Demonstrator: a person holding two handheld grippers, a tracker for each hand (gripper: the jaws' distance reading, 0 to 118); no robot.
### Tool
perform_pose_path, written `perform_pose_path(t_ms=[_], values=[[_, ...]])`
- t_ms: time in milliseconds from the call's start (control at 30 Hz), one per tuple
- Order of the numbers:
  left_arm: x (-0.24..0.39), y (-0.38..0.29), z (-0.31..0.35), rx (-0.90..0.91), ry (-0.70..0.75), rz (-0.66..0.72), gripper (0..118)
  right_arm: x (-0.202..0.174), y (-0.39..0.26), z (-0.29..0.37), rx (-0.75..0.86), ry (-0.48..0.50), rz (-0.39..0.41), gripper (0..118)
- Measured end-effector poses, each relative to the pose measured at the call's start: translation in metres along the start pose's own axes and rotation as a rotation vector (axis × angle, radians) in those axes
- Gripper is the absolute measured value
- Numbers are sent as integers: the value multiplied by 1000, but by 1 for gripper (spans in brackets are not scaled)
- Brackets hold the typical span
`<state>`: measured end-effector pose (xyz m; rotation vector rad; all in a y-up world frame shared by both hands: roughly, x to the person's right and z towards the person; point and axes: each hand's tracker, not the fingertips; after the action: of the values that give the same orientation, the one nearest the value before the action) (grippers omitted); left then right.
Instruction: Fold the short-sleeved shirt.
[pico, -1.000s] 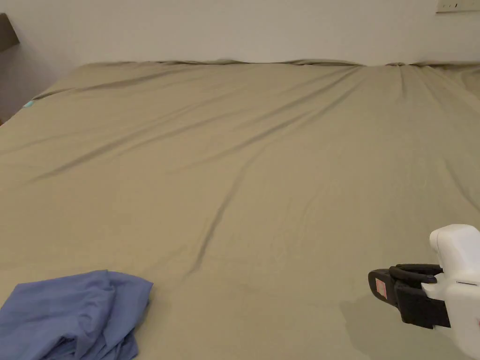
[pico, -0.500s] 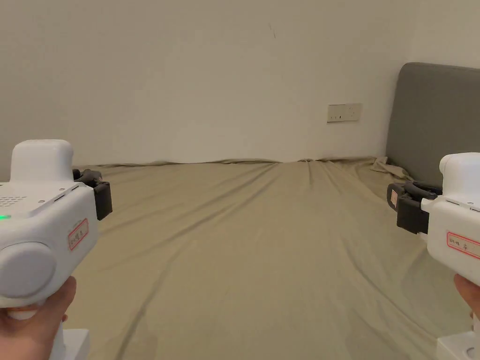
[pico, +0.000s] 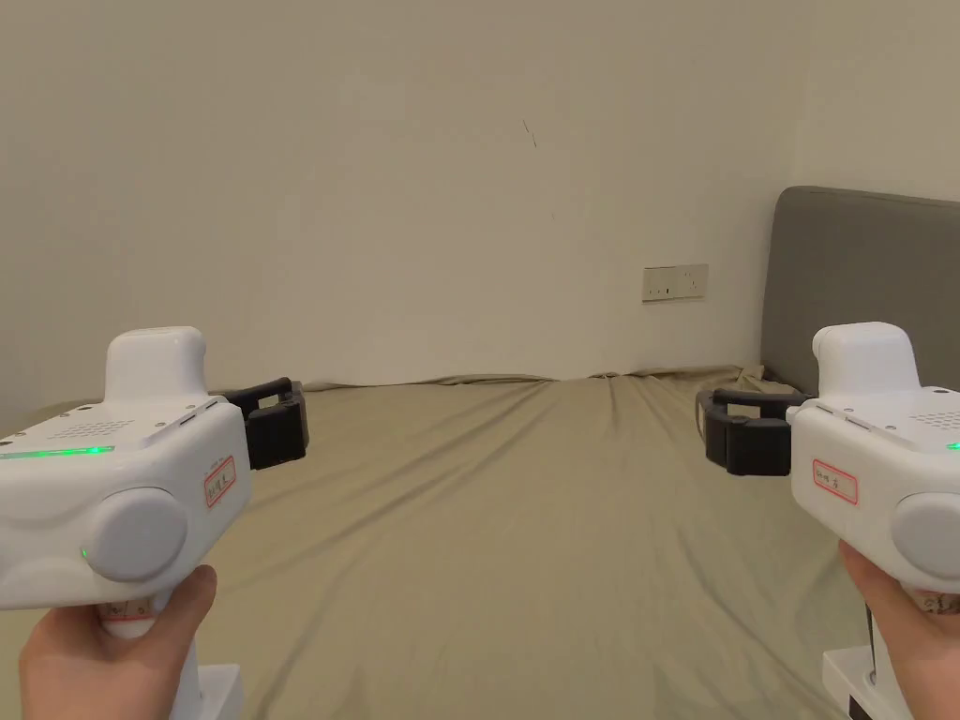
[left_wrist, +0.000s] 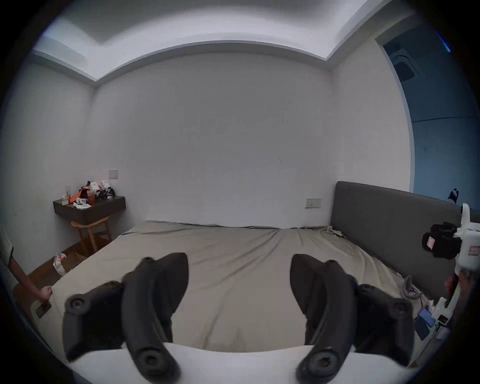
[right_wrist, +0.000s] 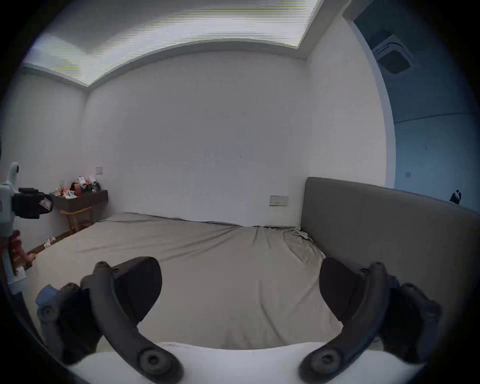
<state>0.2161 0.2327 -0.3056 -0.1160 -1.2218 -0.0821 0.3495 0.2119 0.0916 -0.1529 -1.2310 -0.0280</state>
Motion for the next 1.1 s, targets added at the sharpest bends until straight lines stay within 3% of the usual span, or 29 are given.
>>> perform_pose_path(t_ms=[100, 133, 1100], values=[[2, -5, 0, 3, 21, -17, 115, -7, -3, -1, 24, -42, 24, 118], [2, -6, 0, 5, 23, -12, 116, -8, -3, -2, 20, -49, 28, 118], [14, -13, -2, 15, 3, -73, 116, -9, 1, 3, 56, -60, 21, 118]])
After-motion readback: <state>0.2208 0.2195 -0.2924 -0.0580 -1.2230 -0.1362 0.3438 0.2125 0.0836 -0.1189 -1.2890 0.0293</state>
